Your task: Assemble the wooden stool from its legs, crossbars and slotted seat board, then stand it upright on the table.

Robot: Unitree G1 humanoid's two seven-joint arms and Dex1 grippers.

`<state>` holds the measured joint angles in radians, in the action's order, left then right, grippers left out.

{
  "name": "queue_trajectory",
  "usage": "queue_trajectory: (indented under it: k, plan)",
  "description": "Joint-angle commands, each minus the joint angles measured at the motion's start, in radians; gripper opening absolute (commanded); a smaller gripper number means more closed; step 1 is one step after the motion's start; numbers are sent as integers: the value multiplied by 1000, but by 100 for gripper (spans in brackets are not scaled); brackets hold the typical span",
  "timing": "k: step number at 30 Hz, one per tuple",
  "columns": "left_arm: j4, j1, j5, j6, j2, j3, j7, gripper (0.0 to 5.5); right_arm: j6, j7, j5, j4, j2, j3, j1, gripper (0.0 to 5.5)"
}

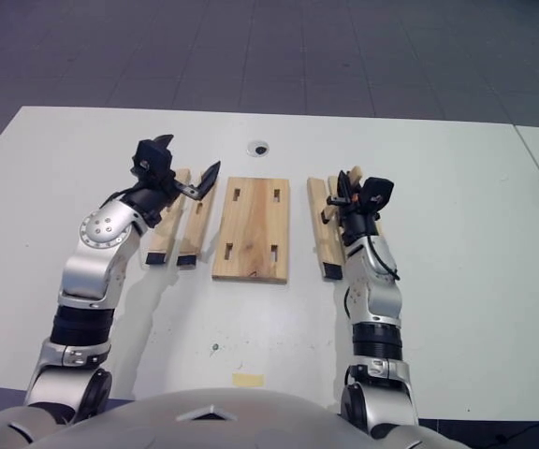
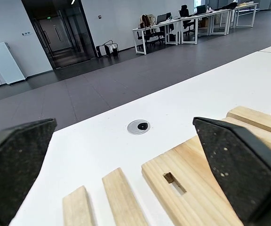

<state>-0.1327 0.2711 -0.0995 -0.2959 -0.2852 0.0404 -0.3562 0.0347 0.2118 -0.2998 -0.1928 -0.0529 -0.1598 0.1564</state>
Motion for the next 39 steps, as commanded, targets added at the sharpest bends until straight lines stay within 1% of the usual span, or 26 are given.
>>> queue_trajectory:
  k: [1,8,9,10,16,21,25,28,34,36,39]
  plan:
    - [9,9,13,7,-32,-23,-5,540,42,4,24,-77,22,9,-41,42]
    - [47,30,6,18,-65,-49,-17,540,54,3,4,-22,29,13,5,42]
    - [50,31,4,19,-67,-51,-18,540,50,6,-1,-9,28,13,14,79]
    - [52,33,2,19,-66,-52,-18,540,46,4,-6,7,27,11,22,83]
    - [43,35,-2,10,-57,-55,-13,540,-22,-41,-33,174,9,-7,89,182]
    - [42,35,0,12,-50,-53,-7,540,-157,-124,-158,322,23,-53,209,260]
    - [43,30,3,14,-40,-49,1,540,-225,-147,-206,349,-6,-66,349,323]
    - [46,36,2,12,-31,-43,4,540,-244,-132,-208,316,-32,-71,407,367]
    - [39,24,3,13,-31,-42,5,540,-261,-134,-182,274,-46,-77,345,467]
    - [34,17,5,9,-29,-37,6,540,-335,-135,-177,260,-52,-50,304,494]
    - [26,11,7,5,-24,-24,4,540,-461,-98,-142,218,-87,23,236,539]
